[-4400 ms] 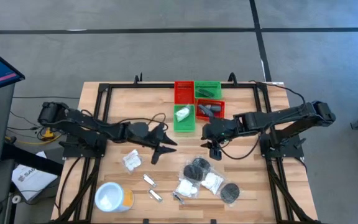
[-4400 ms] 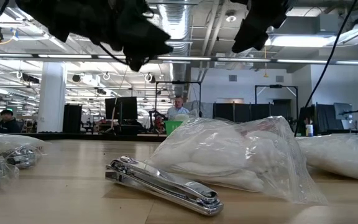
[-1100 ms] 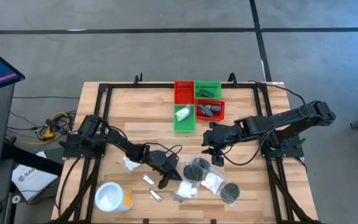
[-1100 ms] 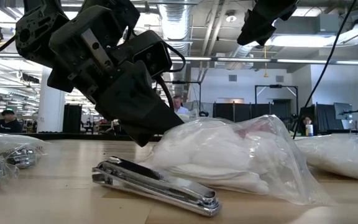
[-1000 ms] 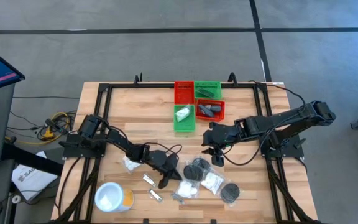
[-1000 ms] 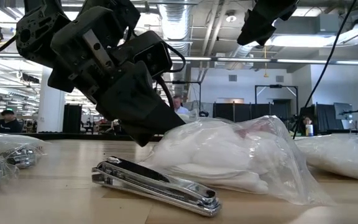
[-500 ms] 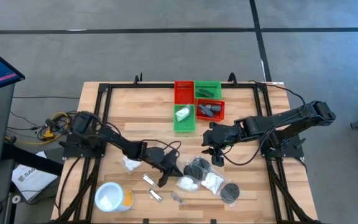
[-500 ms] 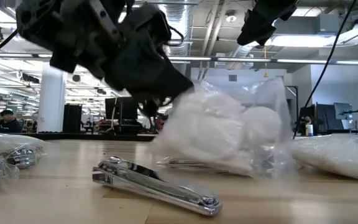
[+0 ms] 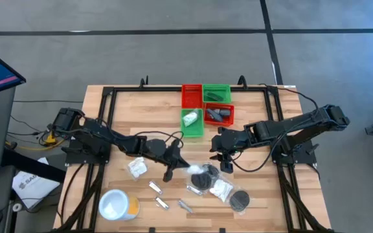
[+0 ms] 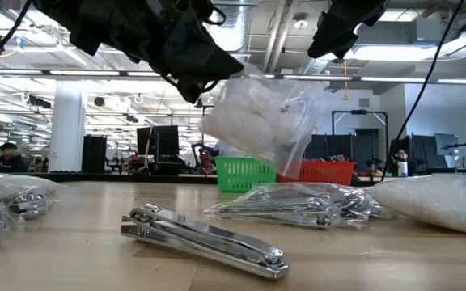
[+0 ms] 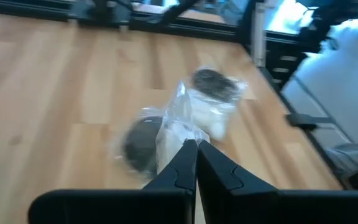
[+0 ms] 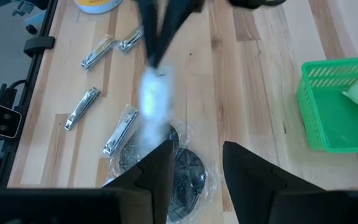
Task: Pick & Place Travel size toiletries
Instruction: Put the white cotton pack into the left green bin, then put the nail cutter into the left red bin
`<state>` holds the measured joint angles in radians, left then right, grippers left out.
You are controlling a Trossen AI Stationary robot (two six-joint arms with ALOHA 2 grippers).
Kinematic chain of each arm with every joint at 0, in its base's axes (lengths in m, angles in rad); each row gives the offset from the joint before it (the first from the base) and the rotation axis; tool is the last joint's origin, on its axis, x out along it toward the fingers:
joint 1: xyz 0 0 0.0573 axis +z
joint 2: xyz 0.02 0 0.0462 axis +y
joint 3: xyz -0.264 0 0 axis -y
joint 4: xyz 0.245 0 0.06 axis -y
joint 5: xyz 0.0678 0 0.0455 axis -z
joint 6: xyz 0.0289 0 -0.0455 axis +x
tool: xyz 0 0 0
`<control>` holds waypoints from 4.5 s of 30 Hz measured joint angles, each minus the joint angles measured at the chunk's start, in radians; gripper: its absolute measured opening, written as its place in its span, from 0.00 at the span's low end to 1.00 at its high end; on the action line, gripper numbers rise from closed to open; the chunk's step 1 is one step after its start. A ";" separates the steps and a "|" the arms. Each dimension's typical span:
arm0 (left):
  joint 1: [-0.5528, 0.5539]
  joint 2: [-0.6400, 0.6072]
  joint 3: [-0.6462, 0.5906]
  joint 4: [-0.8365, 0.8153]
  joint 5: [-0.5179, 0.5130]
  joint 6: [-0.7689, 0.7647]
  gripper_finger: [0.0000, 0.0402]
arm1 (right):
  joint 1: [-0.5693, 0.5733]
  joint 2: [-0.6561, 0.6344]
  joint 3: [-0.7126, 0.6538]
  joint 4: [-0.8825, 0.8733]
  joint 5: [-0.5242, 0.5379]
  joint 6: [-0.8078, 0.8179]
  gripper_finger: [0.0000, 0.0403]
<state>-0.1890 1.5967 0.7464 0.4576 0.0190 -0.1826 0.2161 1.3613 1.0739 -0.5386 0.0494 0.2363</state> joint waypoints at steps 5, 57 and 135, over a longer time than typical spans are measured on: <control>0.054 -0.007 0.000 -0.013 -0.015 0.003 0.00 | 0.000 0.000 0.000 0.001 0.000 -0.007 0.32; 0.388 -0.079 -0.002 -0.015 -0.023 0.127 0.00 | -0.001 0.002 0.000 0.001 0.003 -0.011 0.32; 0.502 -0.029 -0.002 -0.018 -0.153 0.123 0.44 | -0.001 0.002 0.000 0.008 0.003 -0.029 0.32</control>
<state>0.3132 1.5680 0.7444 0.4391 -0.1338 -0.0601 0.2153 1.3628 1.0740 -0.5305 0.0528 0.2073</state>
